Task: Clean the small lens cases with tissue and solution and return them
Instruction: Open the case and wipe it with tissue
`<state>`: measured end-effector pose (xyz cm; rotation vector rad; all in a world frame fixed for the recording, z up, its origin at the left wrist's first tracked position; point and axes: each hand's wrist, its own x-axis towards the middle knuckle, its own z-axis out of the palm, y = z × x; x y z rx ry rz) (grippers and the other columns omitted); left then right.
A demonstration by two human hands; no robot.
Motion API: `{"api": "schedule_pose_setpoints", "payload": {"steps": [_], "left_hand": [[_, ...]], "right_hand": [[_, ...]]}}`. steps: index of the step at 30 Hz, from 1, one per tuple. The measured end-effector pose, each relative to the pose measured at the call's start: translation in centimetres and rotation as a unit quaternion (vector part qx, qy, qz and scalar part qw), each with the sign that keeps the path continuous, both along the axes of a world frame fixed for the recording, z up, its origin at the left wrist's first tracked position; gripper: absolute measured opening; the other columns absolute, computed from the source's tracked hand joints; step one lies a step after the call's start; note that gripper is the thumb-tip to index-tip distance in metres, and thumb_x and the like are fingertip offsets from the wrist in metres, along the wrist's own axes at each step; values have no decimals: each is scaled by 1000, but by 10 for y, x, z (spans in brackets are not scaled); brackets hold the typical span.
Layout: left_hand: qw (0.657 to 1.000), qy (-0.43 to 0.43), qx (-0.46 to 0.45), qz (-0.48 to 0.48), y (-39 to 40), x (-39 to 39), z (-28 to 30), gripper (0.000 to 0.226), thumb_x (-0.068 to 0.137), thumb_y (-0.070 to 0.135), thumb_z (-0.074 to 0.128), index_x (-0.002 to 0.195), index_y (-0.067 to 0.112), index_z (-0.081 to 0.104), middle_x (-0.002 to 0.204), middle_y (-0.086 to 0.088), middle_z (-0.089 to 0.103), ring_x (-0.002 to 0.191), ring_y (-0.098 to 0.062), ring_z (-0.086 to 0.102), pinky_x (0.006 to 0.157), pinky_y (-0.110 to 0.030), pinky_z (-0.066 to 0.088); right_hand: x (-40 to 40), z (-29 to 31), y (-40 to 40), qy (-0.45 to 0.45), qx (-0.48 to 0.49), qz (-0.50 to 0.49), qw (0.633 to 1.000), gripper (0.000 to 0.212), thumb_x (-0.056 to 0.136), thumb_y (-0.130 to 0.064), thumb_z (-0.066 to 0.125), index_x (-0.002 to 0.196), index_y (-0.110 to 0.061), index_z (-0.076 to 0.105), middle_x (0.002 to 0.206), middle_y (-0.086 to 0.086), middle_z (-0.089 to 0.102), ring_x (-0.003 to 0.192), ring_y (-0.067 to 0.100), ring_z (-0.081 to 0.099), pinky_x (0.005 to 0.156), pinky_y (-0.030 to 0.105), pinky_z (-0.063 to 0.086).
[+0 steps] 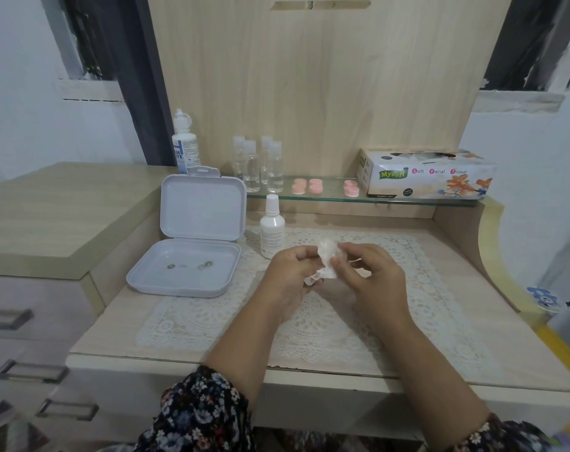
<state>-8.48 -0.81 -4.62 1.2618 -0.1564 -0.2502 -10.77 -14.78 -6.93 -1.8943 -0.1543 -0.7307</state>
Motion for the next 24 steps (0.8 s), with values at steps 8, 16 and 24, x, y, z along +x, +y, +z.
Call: {"api": "schedule_pose_setpoints", "payload": {"steps": [8, 16, 24], "left_hand": [[1000, -13, 22, -11, -1, -2, -1, 22, 89, -8, 53, 105, -3, 67, 73, -5, 68, 50, -5, 59, 46, -16, 44], [999, -23, 37, -24, -1, 1, -7, 25, 87, -4, 58, 105, 7, 72, 88, -6, 72, 68, -10, 64, 59, -20, 48], [998, -36, 47, 9, 0, 4, -12, 32, 85, -7, 56, 94, 15, 77, 87, -11, 73, 69, -19, 54, 61, -27, 36]], "right_hand": [[1, 1, -2, 19, 13, -35, 999, 23, 81, -13, 76, 102, -19, 71, 94, -3, 64, 81, -4, 59, 73, 6, 45], [-3, 4, 0, 49, 82, -29, 995, 22, 79, -17, 78, 97, -27, 70, 92, -3, 68, 78, 3, 62, 70, 7, 48], [-1, 4, -2, 65, 131, -4, 989, 21, 78, -18, 79, 97, -22, 72, 92, 3, 69, 78, 7, 64, 71, 11, 51]]}}
